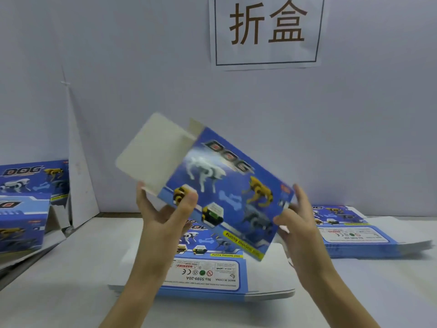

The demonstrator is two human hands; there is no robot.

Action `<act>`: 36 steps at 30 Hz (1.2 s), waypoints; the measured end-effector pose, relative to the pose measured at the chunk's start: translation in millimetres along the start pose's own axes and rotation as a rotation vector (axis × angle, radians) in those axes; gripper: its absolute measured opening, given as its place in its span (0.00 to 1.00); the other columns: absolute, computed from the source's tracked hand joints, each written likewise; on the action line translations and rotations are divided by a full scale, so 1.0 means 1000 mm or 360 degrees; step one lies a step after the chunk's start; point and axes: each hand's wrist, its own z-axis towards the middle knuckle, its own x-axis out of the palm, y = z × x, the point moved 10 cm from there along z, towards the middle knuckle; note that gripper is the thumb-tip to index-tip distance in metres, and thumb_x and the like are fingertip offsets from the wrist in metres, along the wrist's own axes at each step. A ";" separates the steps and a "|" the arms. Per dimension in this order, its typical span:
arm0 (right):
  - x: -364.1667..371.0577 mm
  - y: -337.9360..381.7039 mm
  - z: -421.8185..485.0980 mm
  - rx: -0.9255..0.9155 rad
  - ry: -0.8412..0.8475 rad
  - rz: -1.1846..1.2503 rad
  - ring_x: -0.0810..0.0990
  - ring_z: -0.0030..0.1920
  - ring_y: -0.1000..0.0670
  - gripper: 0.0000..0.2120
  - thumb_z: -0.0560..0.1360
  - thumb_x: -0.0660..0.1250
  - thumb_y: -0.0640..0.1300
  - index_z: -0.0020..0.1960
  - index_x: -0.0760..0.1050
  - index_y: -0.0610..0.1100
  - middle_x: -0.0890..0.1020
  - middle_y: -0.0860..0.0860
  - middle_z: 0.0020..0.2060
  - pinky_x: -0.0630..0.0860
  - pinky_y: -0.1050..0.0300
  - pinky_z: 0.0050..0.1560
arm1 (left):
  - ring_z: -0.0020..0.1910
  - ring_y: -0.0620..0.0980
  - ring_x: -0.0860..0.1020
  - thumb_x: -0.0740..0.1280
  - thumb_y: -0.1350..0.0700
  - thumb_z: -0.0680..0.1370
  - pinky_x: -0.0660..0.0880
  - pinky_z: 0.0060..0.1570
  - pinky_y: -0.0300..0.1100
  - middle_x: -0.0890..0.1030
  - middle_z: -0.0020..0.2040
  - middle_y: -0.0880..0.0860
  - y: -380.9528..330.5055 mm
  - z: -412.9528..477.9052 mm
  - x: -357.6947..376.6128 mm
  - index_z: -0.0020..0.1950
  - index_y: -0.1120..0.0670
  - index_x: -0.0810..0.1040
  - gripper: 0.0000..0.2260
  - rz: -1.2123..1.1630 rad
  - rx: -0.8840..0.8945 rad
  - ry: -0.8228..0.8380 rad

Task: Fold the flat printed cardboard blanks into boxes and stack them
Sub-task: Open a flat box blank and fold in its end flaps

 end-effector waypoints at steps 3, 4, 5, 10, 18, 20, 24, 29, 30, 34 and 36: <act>-0.018 0.021 0.000 -0.0233 -0.0176 -0.0232 0.75 0.63 0.55 0.34 0.64 0.62 0.48 0.70 0.63 0.58 0.74 0.54 0.62 0.73 0.61 0.55 | 0.57 0.46 0.80 0.80 0.47 0.61 0.79 0.49 0.42 0.82 0.57 0.45 -0.010 -0.001 0.003 0.71 0.29 0.56 0.47 0.0292 0.0166 0.0159; -0.019 0.027 -0.001 -0.0287 -0.0173 -0.0236 0.76 0.62 0.55 0.31 0.66 0.62 0.49 0.70 0.65 0.58 0.75 0.55 0.62 0.72 0.59 0.58 | 0.60 0.42 0.78 0.81 0.47 0.62 0.78 0.54 0.41 0.80 0.59 0.41 -0.010 -0.003 0.008 0.70 0.28 0.58 0.45 0.0402 0.0197 0.0257; -0.017 0.032 -0.001 -0.0330 -0.0135 -0.0244 0.77 0.60 0.55 0.29 0.67 0.62 0.50 0.69 0.67 0.56 0.77 0.55 0.61 0.73 0.58 0.58 | 0.62 0.38 0.75 0.79 0.46 0.64 0.76 0.57 0.38 0.78 0.61 0.37 -0.008 -0.006 0.014 0.69 0.26 0.59 0.42 0.0508 0.0211 0.0355; 0.004 0.045 -0.009 -0.0429 0.0094 -0.0382 0.83 0.45 0.53 0.14 0.73 0.58 0.51 0.52 0.77 0.47 0.85 0.52 0.42 0.80 0.60 0.46 | 0.60 0.35 0.75 0.68 0.47 0.71 0.78 0.53 0.36 0.76 0.61 0.40 -0.015 -0.012 0.021 0.71 0.31 0.59 0.32 0.0752 0.0405 0.0305; -0.005 0.045 -0.003 -0.0427 -0.0005 -0.0441 0.82 0.40 0.47 0.10 0.74 0.64 0.53 0.48 0.72 0.46 0.80 0.45 0.41 0.82 0.53 0.41 | 0.55 0.37 0.77 0.68 0.47 0.72 0.78 0.47 0.30 0.74 0.57 0.37 -0.041 -0.021 0.026 0.72 0.35 0.59 0.31 0.1132 0.0838 0.0349; -0.012 0.037 0.004 -0.0327 -0.0007 -0.0337 0.82 0.38 0.50 0.06 0.78 0.63 0.42 0.55 0.71 0.47 0.80 0.46 0.44 0.81 0.58 0.38 | 0.54 0.42 0.79 0.68 0.44 0.70 0.80 0.45 0.35 0.76 0.57 0.40 -0.041 -0.020 0.024 0.69 0.36 0.65 0.28 0.1094 0.0819 0.0341; -0.008 0.027 0.008 -0.0260 0.0108 -0.0313 0.83 0.39 0.52 0.19 0.80 0.56 0.35 0.65 0.72 0.54 0.83 0.52 0.45 0.79 0.63 0.37 | 0.53 0.41 0.80 0.69 0.46 0.69 0.80 0.42 0.35 0.74 0.57 0.36 -0.037 -0.018 0.022 0.66 0.38 0.66 0.26 0.1071 0.0777 0.0297; -0.003 0.029 -0.002 -0.0535 -0.0063 -0.0593 0.80 0.52 0.57 0.15 0.82 0.57 0.41 0.64 0.71 0.56 0.81 0.55 0.54 0.79 0.64 0.46 | 0.52 0.40 0.80 0.67 0.42 0.68 0.82 0.42 0.39 0.75 0.56 0.36 -0.030 -0.016 0.017 0.66 0.38 0.66 0.27 0.1025 0.0709 0.0256; -0.002 0.031 -0.006 -0.0623 -0.0143 -0.0691 0.78 0.55 0.60 0.13 0.82 0.57 0.45 0.64 0.70 0.55 0.79 0.59 0.57 0.76 0.67 0.48 | 0.51 0.36 0.80 0.68 0.42 0.68 0.81 0.42 0.38 0.75 0.56 0.34 -0.030 -0.015 0.016 0.65 0.38 0.66 0.26 0.1015 0.0708 0.0241; -0.008 0.020 -0.015 -0.0731 -0.0370 -0.0767 0.74 0.55 0.69 0.11 0.80 0.57 0.51 0.61 0.72 0.53 0.77 0.59 0.55 0.71 0.79 0.40 | 0.49 0.28 0.77 0.69 0.48 0.69 0.79 0.37 0.31 0.74 0.54 0.30 -0.027 -0.014 0.013 0.65 0.37 0.65 0.27 0.0993 0.0709 0.0217; -0.003 0.005 -0.014 -0.0607 -0.0266 -0.0682 0.75 0.56 0.64 0.09 0.80 0.58 0.54 0.58 0.73 0.59 0.78 0.58 0.56 0.73 0.76 0.40 | 0.51 0.29 0.78 0.69 0.49 0.70 0.78 0.35 0.30 0.76 0.50 0.28 -0.023 -0.011 0.010 0.65 0.36 0.65 0.26 0.0952 0.0675 0.0218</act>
